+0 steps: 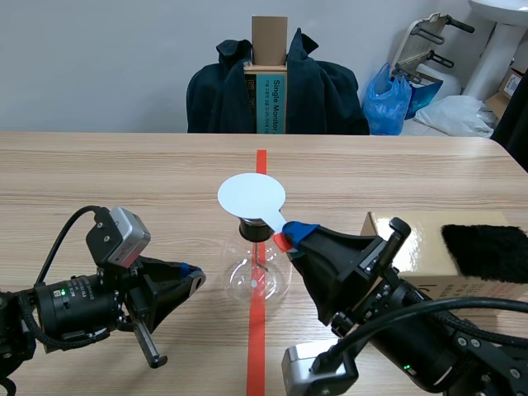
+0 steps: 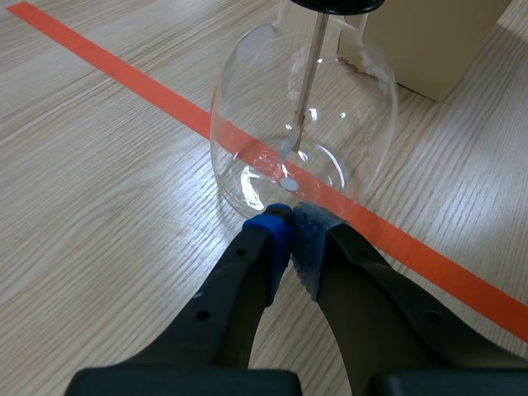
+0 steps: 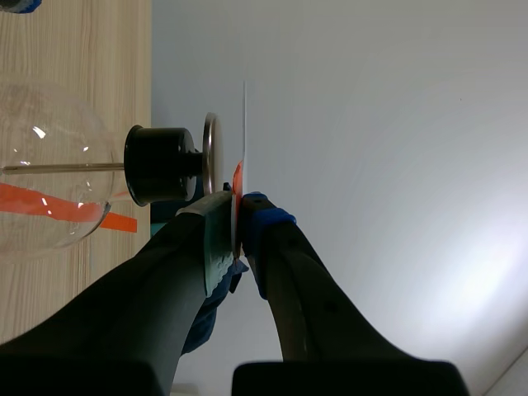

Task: Do the electroscope experiment.
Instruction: 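Hold the plate still at the electroscope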

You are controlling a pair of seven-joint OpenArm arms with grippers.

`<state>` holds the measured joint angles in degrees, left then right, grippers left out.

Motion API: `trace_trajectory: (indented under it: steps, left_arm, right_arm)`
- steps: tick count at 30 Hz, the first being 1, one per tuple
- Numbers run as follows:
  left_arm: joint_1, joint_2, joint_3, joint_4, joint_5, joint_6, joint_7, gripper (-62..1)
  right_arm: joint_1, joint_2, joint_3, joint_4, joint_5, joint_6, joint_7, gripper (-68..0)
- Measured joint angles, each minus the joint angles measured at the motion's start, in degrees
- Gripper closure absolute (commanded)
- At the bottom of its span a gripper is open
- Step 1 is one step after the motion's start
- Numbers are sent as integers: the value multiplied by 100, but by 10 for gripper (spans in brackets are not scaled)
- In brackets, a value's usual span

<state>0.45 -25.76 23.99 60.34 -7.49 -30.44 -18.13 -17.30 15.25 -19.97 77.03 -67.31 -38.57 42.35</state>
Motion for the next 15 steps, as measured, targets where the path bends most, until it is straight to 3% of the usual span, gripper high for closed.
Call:
trace_trajectory:
  steps: [15]
  left_arm:
    - [0,0,0,0,0,0,0,-27]
  right_arm:
    - [0,0,0,0,0,0,-111,-8]
